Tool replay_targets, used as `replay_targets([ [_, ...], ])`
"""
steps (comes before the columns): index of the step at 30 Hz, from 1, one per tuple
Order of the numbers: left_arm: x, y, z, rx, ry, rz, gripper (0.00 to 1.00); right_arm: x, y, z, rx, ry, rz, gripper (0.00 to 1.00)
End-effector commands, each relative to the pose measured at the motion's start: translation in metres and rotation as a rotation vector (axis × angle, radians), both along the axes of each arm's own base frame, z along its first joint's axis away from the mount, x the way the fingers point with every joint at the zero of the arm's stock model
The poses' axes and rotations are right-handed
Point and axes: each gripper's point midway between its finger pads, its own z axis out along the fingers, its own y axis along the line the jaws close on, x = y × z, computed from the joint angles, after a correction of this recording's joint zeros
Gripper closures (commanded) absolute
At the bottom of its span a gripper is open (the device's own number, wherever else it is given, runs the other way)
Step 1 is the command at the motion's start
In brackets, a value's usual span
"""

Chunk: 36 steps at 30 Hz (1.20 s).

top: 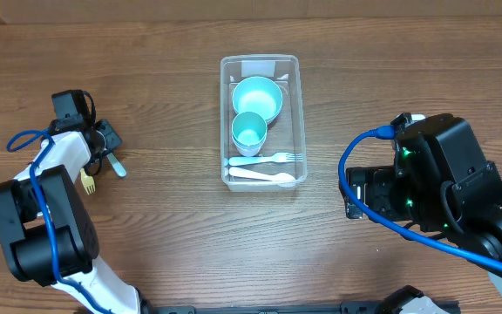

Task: Pack container
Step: 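Lower the mint fork into the container and release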

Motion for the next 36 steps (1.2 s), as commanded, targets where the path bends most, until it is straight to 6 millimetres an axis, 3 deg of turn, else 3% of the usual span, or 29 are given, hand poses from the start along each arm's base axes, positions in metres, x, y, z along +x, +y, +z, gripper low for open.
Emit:
replay_targets([
  [1, 0.005, -0.004, 0.034, -0.009, -0.069, -0.021, 0.96, 0.0, 0.0, 0.001, 0.0, -0.009, -0.001, 0.0],
  [8, 0.018, -0.051, 0.132, 0.017, -0.299, -0.297, 0.96, 0.0, 0.0, 0.001, 0.0, -0.009, -0.001, 0.0],
  [10, 0.017, -0.062, 0.148, 0.028, -0.329, -0.328, 0.96, 0.0, 0.0, 0.001, 0.0, -0.009, -0.001, 0.0],
  [13, 0.017, -0.098, 0.17, 0.022, -0.386, -0.455, 0.96, 0.0, 0.0, 0.001, 0.0, -0.009, -0.001, 0.0],
  [16, 0.011, -0.168, 0.193, 0.092, -0.459, -0.837, 0.96, 0.0, 0.0, 0.001, 0.0, -0.009, -0.001, 0.0],
  [18, -0.004, -0.23, 0.202, 0.134, -0.527, -1.168, 0.96, 0.0, 0.0, 0.001, 0.0, -0.009, -0.001, 0.0],
  [22, -0.039, -0.309, 0.209, 0.174, -0.655, -1.622, 0.96, 0.0, 0.0, 0.001, 0.0, -0.009, -0.001, 0.0],
  [24, -0.057, -0.333, 0.207, 0.241, -0.696, -1.808, 0.96, 0.0, 0.0, 0.001, 0.0, -0.009, -0.001, 0.0],
  [31, -0.081, -0.372, 0.202, 0.308, -0.746, -2.01, 0.96, 0.0, 0.0, 0.001, 0.0, -0.009, -0.001, 0.0],
  [36, -0.084, -0.381, 0.188, 0.272, -0.718, -2.039, 0.96, 0.0, 0.0, 0.001, 0.0, -0.009, -0.001, 0.0],
])
